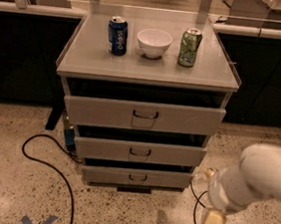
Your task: Open bottom drawer
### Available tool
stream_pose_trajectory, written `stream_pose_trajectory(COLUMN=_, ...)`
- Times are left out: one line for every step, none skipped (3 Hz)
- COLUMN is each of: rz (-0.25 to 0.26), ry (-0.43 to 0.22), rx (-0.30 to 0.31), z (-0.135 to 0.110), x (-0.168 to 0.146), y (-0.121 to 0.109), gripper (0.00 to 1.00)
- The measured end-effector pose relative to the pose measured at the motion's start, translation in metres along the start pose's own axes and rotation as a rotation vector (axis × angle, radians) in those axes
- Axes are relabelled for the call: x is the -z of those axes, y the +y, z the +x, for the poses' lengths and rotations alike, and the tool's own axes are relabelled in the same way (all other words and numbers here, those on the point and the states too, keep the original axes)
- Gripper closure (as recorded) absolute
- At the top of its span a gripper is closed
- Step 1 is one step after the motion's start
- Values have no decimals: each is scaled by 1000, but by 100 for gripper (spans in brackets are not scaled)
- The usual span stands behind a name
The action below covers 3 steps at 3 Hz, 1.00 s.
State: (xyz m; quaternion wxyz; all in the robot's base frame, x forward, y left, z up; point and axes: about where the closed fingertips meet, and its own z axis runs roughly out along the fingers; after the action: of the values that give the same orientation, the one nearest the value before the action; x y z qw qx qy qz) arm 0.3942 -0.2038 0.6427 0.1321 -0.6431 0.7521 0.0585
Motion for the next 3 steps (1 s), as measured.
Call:
stream_pose_trajectory(rz=-105, ry=20, rx=-63, z=35, x=-118, y=42, gripper=0)
stream_pose_trajectory(rz=-147, ry=-12, rx=-119, z=51, x=-200, y=59, gripper=0)
stream_pose_trajectory(rz=-193, ry=-38, rx=-138, z=50, x=-227, y=77, gripper=0)
